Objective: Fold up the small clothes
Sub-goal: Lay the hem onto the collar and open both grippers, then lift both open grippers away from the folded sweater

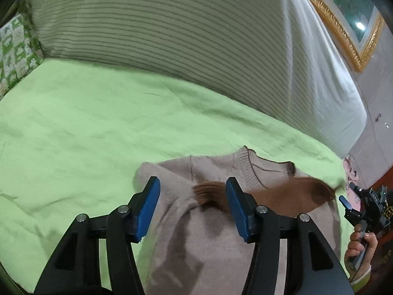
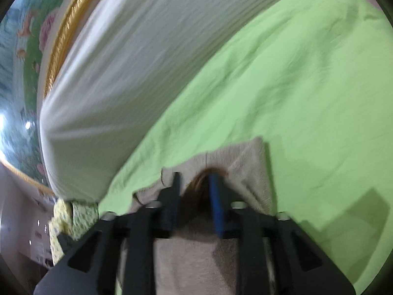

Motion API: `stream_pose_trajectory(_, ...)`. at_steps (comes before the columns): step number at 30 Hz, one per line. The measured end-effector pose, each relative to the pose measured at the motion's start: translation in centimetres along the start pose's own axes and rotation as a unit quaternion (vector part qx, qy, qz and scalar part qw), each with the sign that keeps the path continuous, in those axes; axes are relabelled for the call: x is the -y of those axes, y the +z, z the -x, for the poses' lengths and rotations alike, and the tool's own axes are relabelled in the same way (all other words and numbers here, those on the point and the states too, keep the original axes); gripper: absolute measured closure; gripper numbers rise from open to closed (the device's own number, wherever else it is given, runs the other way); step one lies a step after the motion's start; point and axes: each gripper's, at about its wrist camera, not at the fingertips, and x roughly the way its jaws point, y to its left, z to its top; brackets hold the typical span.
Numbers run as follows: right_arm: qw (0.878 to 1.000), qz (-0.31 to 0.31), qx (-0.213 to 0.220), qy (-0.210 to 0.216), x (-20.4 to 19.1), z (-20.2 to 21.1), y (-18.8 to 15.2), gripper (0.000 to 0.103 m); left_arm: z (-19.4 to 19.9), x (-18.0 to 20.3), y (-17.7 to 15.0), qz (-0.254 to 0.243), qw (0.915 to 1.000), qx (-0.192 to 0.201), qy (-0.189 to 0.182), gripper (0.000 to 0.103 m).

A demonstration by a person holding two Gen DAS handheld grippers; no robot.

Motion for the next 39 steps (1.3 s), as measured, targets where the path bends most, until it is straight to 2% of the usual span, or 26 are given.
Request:
stream_pose_trajectory(1,1.0,0.0,0.017,-0.001,-0.1,0.8,0.1,0.032,0.4,0.0,-0.1,-0.003,1.0,-0.001,0.001,0.048)
stream_pose_trajectory(3,0.999,0.007,0.035,-0.003,-0.4,1.9,0.1,0.031,0.9,0.2,-0.8,-0.019,0.9997,-0.006,0.014,0.047)
stream_pose_trajectory(5,0.999,0.018,0.027,0.003,-0.9,2.4,-0.3,0.031,1.1,0.9,-1.9,-0.047,0.9982,-0.013,0.035,0.046)
stream_pose_trajectory(9,0.996,0.084,0.02,-0.024,-2.8,2.5,-1.7,0.031,0.8,2.2,-3.9,-0.103,0.9923,-0.02,0.066,0.042)
stream_pose_trajectory(11,0.991,0.124,0.017,-0.055,-3.5,2.4,-2.3,0.031,0.2,3.1,-4.4,-0.138,0.9857,-0.021,0.094,0.038)
stream_pose_trajectory(13,0.986,0.151,0.01,-0.073,-3.7,2.0,-2.7,0.031,-1.1,4.5,-4.8,-0.186,0.9728,-0.024,0.137,0.037)
stream_pose_trajectory(16,0.974,0.197,0.001,-0.112,-4.5,0.8,-2.9,0.031,-3.1,5.7,-5.0,-0.236,0.9569,-0.026,0.168,0.037)
stream_pose_trajectory(18,0.965,0.225,-0.002,-0.131,-4.9,-0.2,-3.0,0.031,-4.4,6.1,-4.9,-0.25,0.952,-0.033,0.173,0.037)
stream_pose_trajectory(20,0.956,0.256,-0.01,-0.145,-5.2,-1.5,-3.1,0.032,-5.6,6.2,-4.7,-0.253,0.9508,-0.043,0.174,0.039)
stream_pose_trajectory(21,0.95,0.271,-0.017,-0.153,-5.6,-2.4,-3.2,0.032,-6.2,6.0,-4.6,-0.251,0.9507,-0.048,0.175,0.044)
stream_pose_trajectory(22,0.946,0.28,-0.028,-0.159,-5.6,-3.3,-3.2,0.032,-6.7,5.8,-4.3,-0.246,0.9528,-0.053,0.17,0.061)
stream_pose_trajectory(23,0.943,0.286,-0.042,-0.164,-5.5,-4.4,-3.2,0.033,-7.2,5.5,-4.0,-0.237,0.9563,-0.062,0.16,0.068)
stream_pose_trajectory(25,0.937,0.291,-0.057,-0.184,-5.1,-5.9,-3.2,0.035,-7.6,4.8,-3.4,-0.215,0.9627,-0.071,0.149,0.075)
stream_pose_trajectory(26,0.933,0.294,-0.06,-0.199,-4.7,-6.7,-3.2,0.047,-7.8,4.6,-3.1,-0.207,0.965,-0.074,0.144,0.086)
stream_pose_trajectory(27,0.931,0.294,-0.065,-0.204,-4.5,-7.0,-3.1,0.077,-7.7,4.4,-2.7,-0.201,0.9671,-0.075,0.136,0.09)
stream_pose_trajectory(28,0.935,0.286,-0.073,-0.197,-4.1,-7.3,-2.9,0.092,-7.4,4.3,-2.4,-0.196,0.9695,-0.073,0.127,0.093)
stream_pose_trajectory(29,0.938,0.282,-0.07,-0.191,-4.1,-7.1,-2.7,0.093,-7.1,4.1,-1.9,-0.189,0.9725,-0.069,0.118,0.093)
stream_pose_trajectory(31,0.942,0.277,-0.033,-0.187,-4.3,-6.0,-2.0,0.093,-6.9,3.2,-1.0,-0.159,0.98,-0.068,0.099,0.093)
stream_pose_trajectory(32,0.946,0.263,-0.025,-0.186,-4.1,-5.7,-1.7,0.093,-7.3,2.5,-0.7,-0.141,0.9821,-0.074,0.1,0.092)
stream_pose_trajectory(33,0.948,0.252,-0.024,-0.191,-3.8,-5.8,-1.5,0.092,-7.7,2.1,-0.7,-0.137,0.9815,-0.082,0.105,0.092)
stream_pose_trajectory(35,0.944,0.237,-0.049,-0.222,-2.6,-7.4,-1.4,0.09,-8.0,1.4,-1.1,-0.13,0.9816,-0.081,0.114,0.088)
stream_pose_trajectory(37,0.945,0.229,-0.046,-0.227,-2.3,-7.3,-1.6,0.084,-7.1,1.3,-1.2,-0.13,0.9823,-0.069,0.116,0.084)
stream_pose_trajectory(39,0.948,0.218,-0.019,-0.23,-2.5,-5.8,-1.5,0.061,-5.3,1.2,-1.5,-0.13,0.9825,-0.055,0.122,0.073)
